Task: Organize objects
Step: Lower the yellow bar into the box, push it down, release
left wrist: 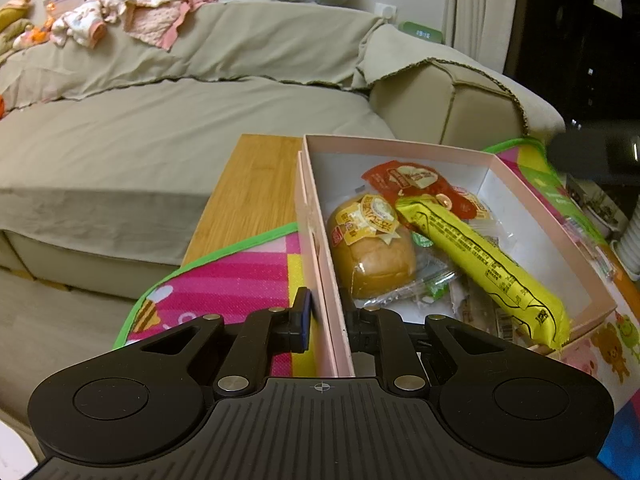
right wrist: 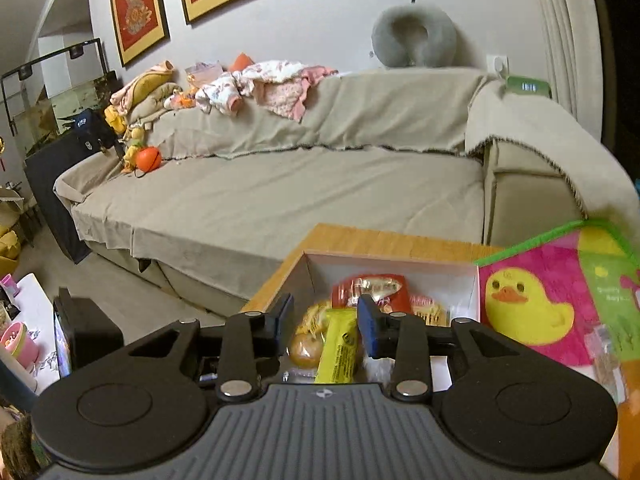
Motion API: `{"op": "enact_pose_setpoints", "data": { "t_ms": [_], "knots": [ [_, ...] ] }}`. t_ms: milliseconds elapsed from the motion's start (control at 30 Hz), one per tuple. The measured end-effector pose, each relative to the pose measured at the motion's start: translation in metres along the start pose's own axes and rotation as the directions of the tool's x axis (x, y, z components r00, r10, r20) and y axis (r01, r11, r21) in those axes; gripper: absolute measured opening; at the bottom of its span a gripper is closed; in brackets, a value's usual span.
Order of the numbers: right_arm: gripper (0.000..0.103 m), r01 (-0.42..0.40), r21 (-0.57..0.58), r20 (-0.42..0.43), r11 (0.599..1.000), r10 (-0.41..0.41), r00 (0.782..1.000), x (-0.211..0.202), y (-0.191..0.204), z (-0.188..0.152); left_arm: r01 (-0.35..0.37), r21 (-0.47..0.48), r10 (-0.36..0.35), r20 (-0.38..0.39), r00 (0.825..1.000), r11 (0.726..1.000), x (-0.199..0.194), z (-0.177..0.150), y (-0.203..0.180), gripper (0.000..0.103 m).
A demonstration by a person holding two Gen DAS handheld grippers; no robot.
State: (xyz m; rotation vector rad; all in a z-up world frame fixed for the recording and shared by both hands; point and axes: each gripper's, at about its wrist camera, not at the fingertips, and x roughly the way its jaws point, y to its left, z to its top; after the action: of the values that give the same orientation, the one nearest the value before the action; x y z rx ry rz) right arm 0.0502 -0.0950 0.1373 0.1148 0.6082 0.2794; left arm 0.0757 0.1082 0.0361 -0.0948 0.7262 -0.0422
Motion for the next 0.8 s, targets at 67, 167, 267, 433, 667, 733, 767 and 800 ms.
{"op": "enact_pose_setpoints", "data": {
  "t_ms": [67,167,267,433,667,733,767,800],
  "knots": [
    [0.04,0.018,0.005,-0.016,1.0,-0.018,1.0,0.001,-0.008,-0.008,0.0,-0.002,0.0,0.0,1.0,1.0,0.0,0.0,0.0,0.016],
    [0.044,0.067,0.008,-0.048,0.998,-0.067,0.997,0.0,-0.02,-0.022,0.001,-0.007,-0.001,0.001,1.0,1.0,0.0,0.0,0.0,0.016],
    [0.044,0.054,0.048,-0.093,0.997,-0.049,0.994,-0.002,-0.035,-0.035,-0.002,-0.011,0.002,0.001,1.0,1.0,0.001,0.001,0.0,0.016],
    [0.044,-0.058,0.127,-0.127,0.99,0.074,0.989,0.002,-0.042,-0.043,-0.007,-0.011,0.007,-0.002,1.0,1.0,0.0,0.001,-0.001,0.016],
    [0.028,-0.098,0.105,-0.158,0.99,0.114,0.981,0.025,-0.025,-0.043,-0.007,-0.008,0.007,-0.006,1.0,1.0,-0.001,0.0,-0.001,0.015],
    [0.028,-0.092,0.097,-0.155,0.991,0.106,0.982,0.032,-0.02,-0.04,-0.006,-0.008,0.006,-0.006,1.0,1.0,-0.001,0.0,0.0,0.015],
    [0.028,-0.094,0.099,-0.155,0.991,0.108,0.982,0.035,-0.019,-0.038,-0.005,-0.008,0.005,-0.006,1.0,1.0,-0.001,0.0,-0.001,0.016],
    [0.028,-0.097,0.1,-0.157,0.99,0.112,0.981,0.039,-0.018,-0.036,-0.006,-0.008,0.006,-0.006,1.0,1.0,-0.001,0.0,-0.001,0.016]
  ]
}}
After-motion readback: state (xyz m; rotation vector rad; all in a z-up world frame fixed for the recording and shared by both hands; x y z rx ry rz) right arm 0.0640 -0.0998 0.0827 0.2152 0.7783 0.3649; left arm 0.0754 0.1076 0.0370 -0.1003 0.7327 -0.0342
